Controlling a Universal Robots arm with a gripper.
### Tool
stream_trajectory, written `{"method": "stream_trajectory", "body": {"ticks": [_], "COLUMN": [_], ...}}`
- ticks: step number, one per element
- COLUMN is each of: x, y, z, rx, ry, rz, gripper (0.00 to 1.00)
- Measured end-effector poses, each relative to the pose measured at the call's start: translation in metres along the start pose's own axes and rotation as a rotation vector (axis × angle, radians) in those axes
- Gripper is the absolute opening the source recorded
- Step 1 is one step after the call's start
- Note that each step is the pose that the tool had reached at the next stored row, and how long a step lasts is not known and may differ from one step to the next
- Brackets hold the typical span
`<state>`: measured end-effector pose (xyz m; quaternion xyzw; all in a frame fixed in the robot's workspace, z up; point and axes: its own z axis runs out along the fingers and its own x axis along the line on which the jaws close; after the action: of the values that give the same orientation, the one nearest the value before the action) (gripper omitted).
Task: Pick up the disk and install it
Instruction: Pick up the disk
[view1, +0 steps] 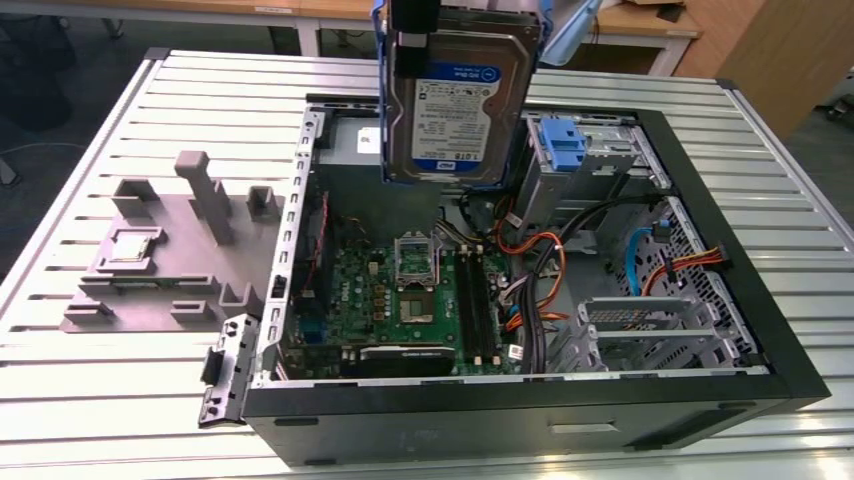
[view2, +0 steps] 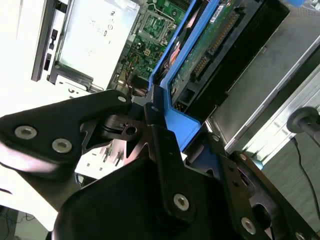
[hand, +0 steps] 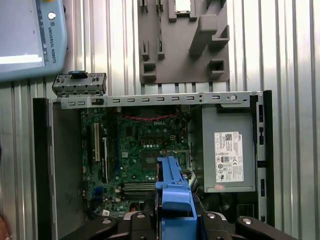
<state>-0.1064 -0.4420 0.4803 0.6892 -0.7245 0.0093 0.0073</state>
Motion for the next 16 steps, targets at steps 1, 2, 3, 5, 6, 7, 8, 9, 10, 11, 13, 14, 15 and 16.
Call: {"method": "stream_trajectory", "body": {"ticks": [1,2,3,5,6,7,8,9,10,11,13,14,15,16], "x": [-0.0001,-0.0001,-0.0002,-0.0003,-0.0004,-0.0005,-0.0005,-0.0006,-0.0007,-0.0007,-0.0007,-0.0008,-0.0008,-0.0008], "y": [-0.0013,-0.0025,-0.0037,-0.0064,-0.0078,-0.0092,-0.0106,-0.0119,-0.0132,-0.0144,-0.0161,-0.0164,-0.0165,-0.0165], "z": [0.0001,0.0001,0.0001,0.0001,0.0002,0.0002,0.0002,0.0002,0.0002,0.0002,0.0002,0.0003,0.0003,0.0003], "rx": [0.0001,0.0000,0.0000,0.0000,0.0000,-0.0001,0.0000,0.0000,0.0000,0.0000,0.0000,0.0000,0.0000,0.0000], "ry": [-0.0001,0.0000,0.0000,0.0000,0.0000,0.0001,0.0000,0.0000,0.0000,0.0000,0.0000,0.0000,0.0000,0.0000], "rz": [0.000,0.000,0.000,0.000,0.000,0.000,0.000,0.000,0.000,0.000,0.000,0.000,0.000,0.000], "gripper": [0.37,0.37,0.37,0.37,0.37,0.37,0.37,0.37,0.37,0.37,0.37,0.37,0.37,0.37]}}
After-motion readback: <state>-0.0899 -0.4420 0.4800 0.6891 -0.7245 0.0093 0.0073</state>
